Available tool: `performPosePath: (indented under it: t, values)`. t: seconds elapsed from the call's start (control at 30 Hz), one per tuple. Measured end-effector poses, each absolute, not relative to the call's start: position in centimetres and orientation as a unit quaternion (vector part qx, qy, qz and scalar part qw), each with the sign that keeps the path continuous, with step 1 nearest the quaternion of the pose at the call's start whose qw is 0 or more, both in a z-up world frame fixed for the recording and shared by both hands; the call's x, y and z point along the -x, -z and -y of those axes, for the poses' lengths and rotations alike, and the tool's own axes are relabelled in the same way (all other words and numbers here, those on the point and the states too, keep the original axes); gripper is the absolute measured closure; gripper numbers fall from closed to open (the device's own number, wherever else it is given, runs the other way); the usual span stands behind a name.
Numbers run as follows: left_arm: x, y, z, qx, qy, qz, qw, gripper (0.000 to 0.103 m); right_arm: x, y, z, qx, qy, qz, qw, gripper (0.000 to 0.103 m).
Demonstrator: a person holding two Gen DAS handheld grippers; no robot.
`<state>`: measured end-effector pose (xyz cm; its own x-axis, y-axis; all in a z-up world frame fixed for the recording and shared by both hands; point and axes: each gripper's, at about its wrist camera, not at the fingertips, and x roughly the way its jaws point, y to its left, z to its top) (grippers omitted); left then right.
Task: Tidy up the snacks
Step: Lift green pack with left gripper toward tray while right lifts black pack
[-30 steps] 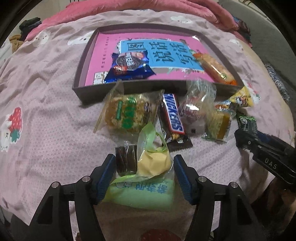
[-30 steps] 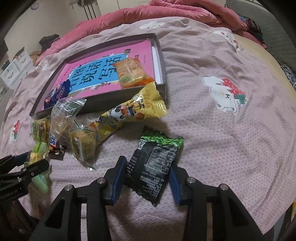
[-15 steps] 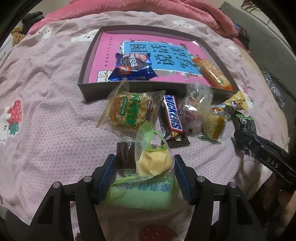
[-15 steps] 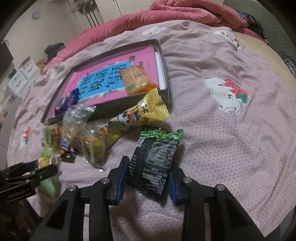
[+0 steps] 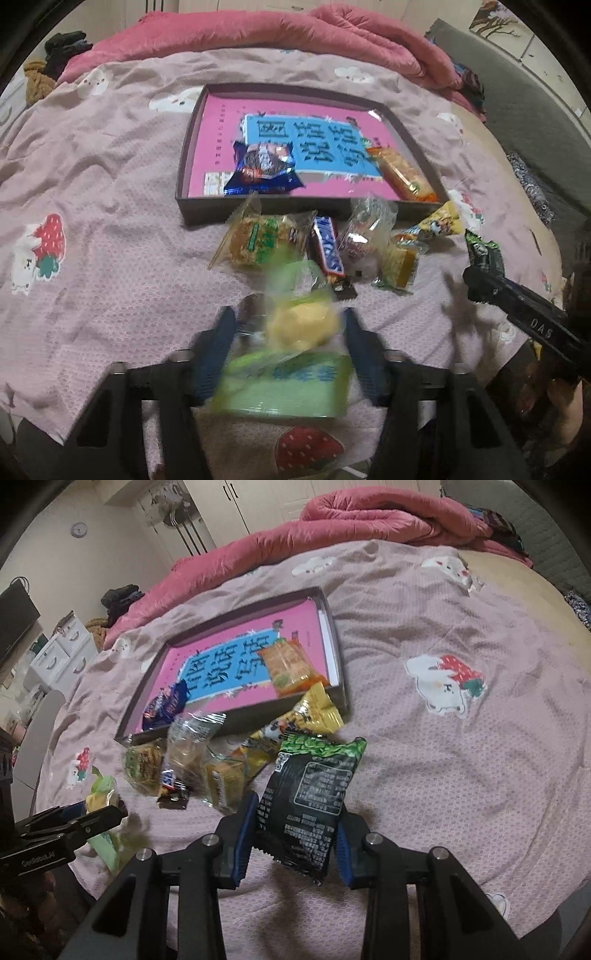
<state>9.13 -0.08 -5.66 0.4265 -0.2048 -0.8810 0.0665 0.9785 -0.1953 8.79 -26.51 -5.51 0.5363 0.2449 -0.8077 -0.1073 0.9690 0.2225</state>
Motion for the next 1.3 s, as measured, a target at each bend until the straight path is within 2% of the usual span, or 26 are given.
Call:
performPosePath:
  t: [0.47, 0.6, 0.8, 0.87, 0.93, 1.0, 1.3]
  values:
    - [-9.4, 7.4, -0.1, 0.088, 0.108, -0.556, 0.820, 0.060, -9.0, 6.0, 25.3, -0.060, -0.122, -0.474, 0.870, 0.065]
    - [-9.3, 8.7, 0.7, 0.075, 0.115, -0.578, 0.804, 0.044, -9.1, 6.1, 25.2, -0.060, -0.125, -0.477, 0.868, 0.065]
    - [-9.1, 10.1, 0.9, 0.073, 0.106, -0.597, 0.792, 0.043, -9.2, 6.2, 25.2, -0.063, -0.127, -0.479, 0.866, 0.065]
    - [-8.8, 9.9, 1.0, 0.069, 0.106, -0.594, 0.795, 0.044, -9.2, 6.3, 25.3, -0.067, -0.127, -0.480, 0.866, 0.065]
    - [-8.7, 9.6, 1.1, 0.069, 0.112, -0.587, 0.799, 0.059, -9.2, 6.4, 25.4, -0.070, -0.126, -0.480, 0.865, 0.065]
    - [-8.6, 9.4, 1.0, 0.074, 0.119, -0.582, 0.801, 0.067, -9.3, 6.6, 25.5, -0.074, -0.127, -0.482, 0.864, 0.065]
    - [-8.8, 9.0, 0.6, 0.097, 0.133, -0.581, 0.797, 0.068, -9.4, 6.7, 25.5, -0.079, -0.131, -0.482, 0.863, 0.065]
